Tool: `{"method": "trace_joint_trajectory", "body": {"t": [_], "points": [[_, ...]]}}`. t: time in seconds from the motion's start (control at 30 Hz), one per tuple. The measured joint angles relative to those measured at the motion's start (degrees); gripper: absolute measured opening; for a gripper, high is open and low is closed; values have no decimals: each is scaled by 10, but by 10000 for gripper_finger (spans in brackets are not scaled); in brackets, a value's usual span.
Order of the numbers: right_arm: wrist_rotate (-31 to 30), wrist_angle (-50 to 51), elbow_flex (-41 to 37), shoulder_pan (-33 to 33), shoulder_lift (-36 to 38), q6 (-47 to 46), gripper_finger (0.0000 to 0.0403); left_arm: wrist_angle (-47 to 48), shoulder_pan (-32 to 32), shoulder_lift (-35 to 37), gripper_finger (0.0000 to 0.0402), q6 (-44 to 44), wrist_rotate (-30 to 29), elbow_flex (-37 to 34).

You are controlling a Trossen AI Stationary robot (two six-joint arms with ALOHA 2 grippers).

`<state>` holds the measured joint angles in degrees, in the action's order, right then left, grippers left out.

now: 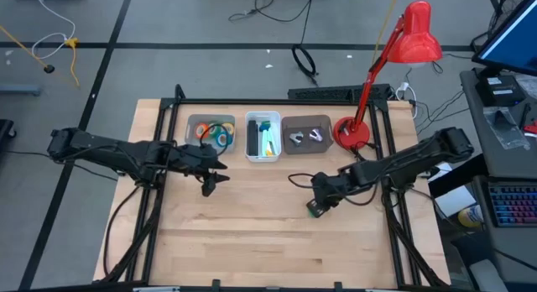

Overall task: Pick and place Stapler, Stapler remover, tape
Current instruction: Put the green stapler into the white bin

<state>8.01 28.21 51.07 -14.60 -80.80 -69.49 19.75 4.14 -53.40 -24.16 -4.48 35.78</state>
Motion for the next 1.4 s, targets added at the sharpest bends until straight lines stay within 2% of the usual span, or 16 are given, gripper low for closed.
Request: {"method": "trace_joint_trajectory", "body": {"t": [0.2, 0.47, 0.63, 0.83, 1.1, 1.4], "points": [[11, -6, 0, 8, -7, -51, 71, 2, -2, -6, 212, 22, 0, -4], [-17, -6, 0, 11, -7, -64, 166, 1, -10, -6, 212, 36, 0, -4], [-21, -6, 0, 11, -7, -64, 201, 1, -14, -6, 212, 44, -1, -4], [-22, -8, 0, 5, -8, -83, 216, 1, -21, -6, 212, 45, -1, -4], [-7, -60, -1, -1, -59, -98, 213, 1, -24, -6, 212, 50, -7, -4], [-4, -51, -1, -1, -82, -113, 213, 1, -24, -6, 212, 50, -11, -4]]}}
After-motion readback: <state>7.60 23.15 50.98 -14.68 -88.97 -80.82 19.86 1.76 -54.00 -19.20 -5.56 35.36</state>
